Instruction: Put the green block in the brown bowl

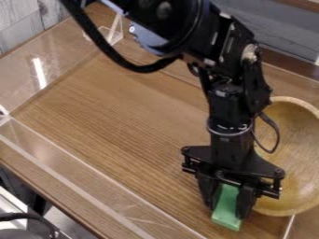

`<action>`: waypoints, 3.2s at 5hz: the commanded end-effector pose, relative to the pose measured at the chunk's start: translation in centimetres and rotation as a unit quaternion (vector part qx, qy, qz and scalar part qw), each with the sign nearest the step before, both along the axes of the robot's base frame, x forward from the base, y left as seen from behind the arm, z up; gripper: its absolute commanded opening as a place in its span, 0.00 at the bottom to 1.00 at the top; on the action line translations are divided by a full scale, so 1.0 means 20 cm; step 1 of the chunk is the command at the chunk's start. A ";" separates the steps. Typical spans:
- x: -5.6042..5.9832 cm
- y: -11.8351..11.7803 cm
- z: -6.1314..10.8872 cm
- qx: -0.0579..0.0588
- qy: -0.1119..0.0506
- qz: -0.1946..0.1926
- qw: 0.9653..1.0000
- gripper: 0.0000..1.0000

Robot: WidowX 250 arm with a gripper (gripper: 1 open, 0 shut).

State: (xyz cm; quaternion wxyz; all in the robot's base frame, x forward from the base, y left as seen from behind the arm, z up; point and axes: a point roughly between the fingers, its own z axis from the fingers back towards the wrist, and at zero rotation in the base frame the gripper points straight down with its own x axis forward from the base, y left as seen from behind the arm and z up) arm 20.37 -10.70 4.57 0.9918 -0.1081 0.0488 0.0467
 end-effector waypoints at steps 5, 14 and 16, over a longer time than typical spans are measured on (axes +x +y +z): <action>0.09 -0.01 0.05 -0.016 -0.025 0.009 1.000 0.00; 0.12 -0.09 0.31 -0.017 -0.033 -0.051 0.998 0.00; 0.16 -0.18 0.59 -0.010 -0.062 -0.059 0.996 0.00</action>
